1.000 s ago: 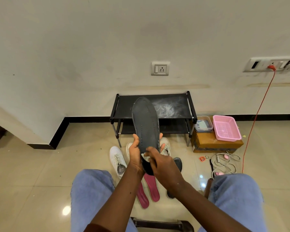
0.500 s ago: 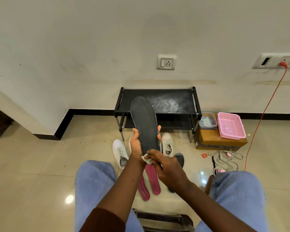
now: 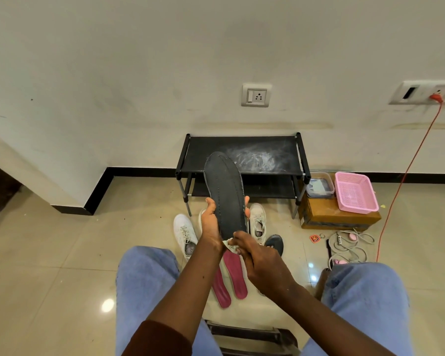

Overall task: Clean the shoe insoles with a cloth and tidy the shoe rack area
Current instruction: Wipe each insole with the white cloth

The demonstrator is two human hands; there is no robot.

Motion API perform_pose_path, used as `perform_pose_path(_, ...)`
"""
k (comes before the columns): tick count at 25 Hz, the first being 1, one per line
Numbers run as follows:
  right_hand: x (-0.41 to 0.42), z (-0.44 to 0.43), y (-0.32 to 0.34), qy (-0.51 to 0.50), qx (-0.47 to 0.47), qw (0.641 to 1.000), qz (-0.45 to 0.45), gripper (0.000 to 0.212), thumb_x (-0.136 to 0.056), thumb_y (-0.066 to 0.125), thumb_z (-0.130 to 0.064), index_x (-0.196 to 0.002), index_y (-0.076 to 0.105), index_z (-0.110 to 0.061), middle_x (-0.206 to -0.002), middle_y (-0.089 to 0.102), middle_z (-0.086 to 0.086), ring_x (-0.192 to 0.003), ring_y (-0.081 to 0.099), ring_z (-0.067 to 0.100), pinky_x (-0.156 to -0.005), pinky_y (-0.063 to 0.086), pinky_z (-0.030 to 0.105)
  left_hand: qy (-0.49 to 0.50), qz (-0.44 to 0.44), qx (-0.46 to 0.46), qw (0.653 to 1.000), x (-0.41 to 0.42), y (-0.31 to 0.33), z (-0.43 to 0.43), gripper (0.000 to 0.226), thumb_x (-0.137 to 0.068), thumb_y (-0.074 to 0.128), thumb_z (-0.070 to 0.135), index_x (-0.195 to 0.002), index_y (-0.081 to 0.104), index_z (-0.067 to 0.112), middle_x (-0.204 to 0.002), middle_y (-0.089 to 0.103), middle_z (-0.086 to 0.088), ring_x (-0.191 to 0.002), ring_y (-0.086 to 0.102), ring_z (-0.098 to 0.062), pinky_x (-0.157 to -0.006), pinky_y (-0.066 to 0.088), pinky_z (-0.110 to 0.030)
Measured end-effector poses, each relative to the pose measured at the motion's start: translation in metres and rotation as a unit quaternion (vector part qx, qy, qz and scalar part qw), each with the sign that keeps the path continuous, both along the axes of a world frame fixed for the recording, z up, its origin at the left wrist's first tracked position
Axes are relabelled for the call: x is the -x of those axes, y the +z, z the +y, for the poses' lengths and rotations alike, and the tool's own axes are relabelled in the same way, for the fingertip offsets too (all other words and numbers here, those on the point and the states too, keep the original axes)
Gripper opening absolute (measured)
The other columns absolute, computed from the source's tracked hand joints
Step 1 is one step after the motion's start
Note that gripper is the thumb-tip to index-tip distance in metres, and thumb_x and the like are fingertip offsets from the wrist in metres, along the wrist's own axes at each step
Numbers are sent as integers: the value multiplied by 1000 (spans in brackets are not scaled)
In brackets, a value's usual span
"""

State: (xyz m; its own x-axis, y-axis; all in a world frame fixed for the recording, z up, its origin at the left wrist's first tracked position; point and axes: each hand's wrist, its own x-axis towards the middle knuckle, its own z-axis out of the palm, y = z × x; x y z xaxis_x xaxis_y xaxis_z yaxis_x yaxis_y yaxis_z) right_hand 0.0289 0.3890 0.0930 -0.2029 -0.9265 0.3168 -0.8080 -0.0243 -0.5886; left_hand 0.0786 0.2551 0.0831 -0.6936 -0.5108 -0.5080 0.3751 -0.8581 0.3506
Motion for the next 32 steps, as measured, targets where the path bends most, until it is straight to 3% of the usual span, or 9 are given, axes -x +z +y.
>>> perform_pose_path(2,6,-1,2,0,-30,999,16,40,-81,57,-5,-121,54,-6,-80,72,10,-58,68,19,-49,53,20,10,-38,15,999,0,4,2,68,-97,24,58,-105,65,4,-93,72,-18,-69,69,-28,-63,58,-34)
perform_pose_path(5,22,-16,9,-25,-99,995,18,41,-93,50,-12,-133,43,-9,-110,66,15,-88,68,26,-71,55,30,-5,-48,11,999,1,12,10,63,-96,31,57,-114,61,5,-104,69,-20,-96,66,-33,-93,49,-44)
perform_pose_path(7,35,-32,13,-32,-96,994,42,45,-91,54,-15,-133,40,-10,-118,61,14,-96,65,26,-75,55,31,-18,-76,18,997,-1,12,14,63,-94,33,58,-116,62,6,-111,67,-18,-108,59,-34,-100,42,-45)
perform_pose_path(13,50,-64,24,-86,-71,992,53,35,-92,53,-15,-125,45,-7,-104,65,15,-87,66,27,-61,43,22,-49,-159,80,983,-6,16,16,55,-97,27,53,-95,64,12,-76,74,-10,-78,67,-28,-69,54,-37)
perform_pose_path(18,20,-27,12,-28,-41,999,-1,32,-94,49,-18,-126,47,-12,-100,66,13,-87,68,22,-65,47,14,1,-79,26,997,-3,13,13,59,-94,35,56,-104,65,6,-94,72,-17,-92,64,-34,-85,51,-46)
perform_pose_path(21,1,-5,0,17,-1,1000,14,31,-88,44,-27,-117,47,-15,-76,70,7,-60,68,12,-52,47,8,-1,-57,25,998,-1,11,11,67,-94,33,58,-101,68,2,-93,71,-19,-76,69,-31,-70,57,-38)
perform_pose_path(25,0,-7,-2,1,30,998,52,35,-83,47,-27,-116,47,-14,-71,70,3,-51,64,8,-49,47,9,-26,-64,48,996,3,11,13,76,-94,27,59,-77,78,5,-83,73,-14,-68,70,-24,-65,58,-32)
perform_pose_path(29,8,-32,11,-31,37,997,54,36,-82,53,-21,-114,56,-6,-74,70,9,-55,68,17,-50,53,22,-48,-104,56,992,2,12,20,72,-91,27,67,-89,77,16,-86,73,-7,-75,71,-20,-70,58,-30)
perform_pose_path(32,13,-47,20,-59,19,998,7,38,-93,39,-25,-122,53,-4,-81,70,15,-66,69,27,-59,57,34,-85,-173,107,975,4,3,24,41,-98,15,57,-87,48,37,-68,64,15,-61,61,-1,-60,50,-19)
